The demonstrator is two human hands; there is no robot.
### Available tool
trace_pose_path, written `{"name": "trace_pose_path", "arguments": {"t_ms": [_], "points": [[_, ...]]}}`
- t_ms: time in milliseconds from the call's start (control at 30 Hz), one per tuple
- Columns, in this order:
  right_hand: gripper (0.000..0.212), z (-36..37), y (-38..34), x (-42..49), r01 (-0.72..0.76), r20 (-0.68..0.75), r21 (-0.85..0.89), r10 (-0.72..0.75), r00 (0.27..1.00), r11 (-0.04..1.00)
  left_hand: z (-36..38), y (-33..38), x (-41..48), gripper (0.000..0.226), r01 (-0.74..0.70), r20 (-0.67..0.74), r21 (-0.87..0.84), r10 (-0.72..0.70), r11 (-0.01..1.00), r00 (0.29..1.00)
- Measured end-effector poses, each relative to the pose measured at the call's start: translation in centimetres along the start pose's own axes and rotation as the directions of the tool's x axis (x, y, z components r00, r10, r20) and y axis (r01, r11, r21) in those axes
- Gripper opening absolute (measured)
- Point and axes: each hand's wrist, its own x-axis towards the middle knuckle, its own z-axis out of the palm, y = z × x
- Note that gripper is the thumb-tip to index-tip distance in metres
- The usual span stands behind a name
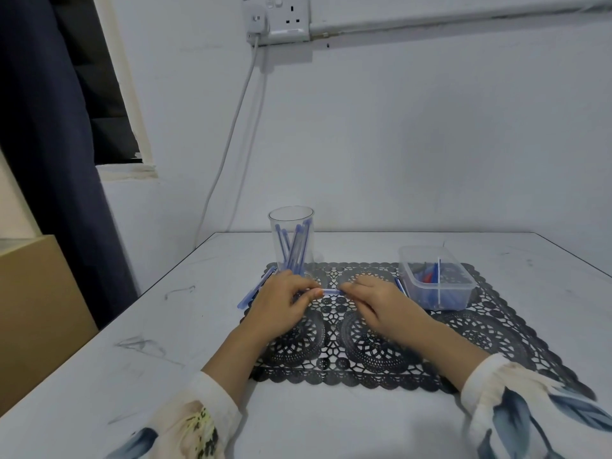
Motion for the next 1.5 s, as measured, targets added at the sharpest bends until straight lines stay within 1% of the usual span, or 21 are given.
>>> {"name": "trace_pose_path", "arguments": {"t_ms": [67,200,267,333,400,467,567,600,667,800,933,1133,1267,1500], "points": [[0.035,0.3,0.4,0.0,-0.005,-0.005,-0.015,0.005,1.000,1.000,0.0,0.0,0.0,0.015,0.003,-0.006,0.009,-0.003,1.000,1.000],[0.034,0.5,0.8,0.2,-0.112,0.020,-0.031,0.113,0.993,0.993,0.1,0.0,0.0,0.017,0.025,-0.021,0.045,-0.024,0.999,0.999],[0.038,0.4,0.5,0.1,-0.155,0.015,-0.031,0.155,0.988,0.987,0.1,0.0,0.0,0.018,0.051,-0.041,0.050,-0.049,0.997,0.998],[0.043,0.1,0.3,-0.2,-0.175,-0.020,0.023,0.176,0.984,0.984,-0.1,0.1,0.0,0.019,0.087,-0.066,0.068,-0.083,0.994,0.994],[0.043,-0.1,0.1,-0.4,-0.174,-0.050,0.119,0.181,0.982,0.978,-0.3,0.3,-0.1,0.020,0.112,-0.088,0.087,-0.105,0.990,0.991],[0.048,-0.2,0.1,-0.5,-0.177,-0.063,0.156,0.188,0.980,0.972,-0.4,0.3,-0.1,0.021,0.120,-0.099,0.096,-0.111,0.988,0.989],[0.059,-0.1,0.1,-0.3,-0.232,-0.046,0.120,0.239,0.970,0.965,-0.5,0.4,-0.1,0.021,0.136,-0.102,0.089,-0.127,0.987,0.987],[0.060,-0.1,0.2,-0.2,-0.258,-0.031,0.111,0.263,0.964,0.960,-0.5,0.4,-0.1,0.022,0.139,-0.107,0.088,-0.130,0.986,0.986],[0.052,0.0,0.4,-0.1,-0.284,-0.015,0.103,0.287,0.958,0.953,-0.5,0.4,-0.2,0.022,0.139,-0.114,0.094,-0.128,0.986,0.985],[0.030,0.0,0.5,0.0,-0.261,-0.011,0.085,0.262,0.965,0.962,-0.6,0.3,-0.1,0.023,0.146,-0.111,0.097,-0.135,0.985,0.985],[0.017,0.6,1.0,-0.1,-0.136,0.017,0.046,0.136,0.991,0.990,-0.6,0.4,-0.1,0.023,0.153,-0.112,0.100,-0.142,0.983,0.984],[0.023,1.2,1.6,-0.1,-0.119,0.109,-0.014,0.120,0.987,0.993,-0.5,0.3,-0.1,0.022,0.157,-0.112,0.101,-0.146,0.982,0.983],[0.027,0.9,1.3,0.1,-0.145,0.211,-0.053,0.153,0.965,0.988,-0.5,0.3,-0.1,0.023,0.156,-0.109,0.110,-0.144,0.982,0.984],[0.026,1.1,1.1,0.0,-0.147,0.245,-0.050,0.154,0.957,0.988,-0.2,-0.1,0.0,0.023,0.176,-0.100,0.101,-0.166,0.979,0.981]]}}
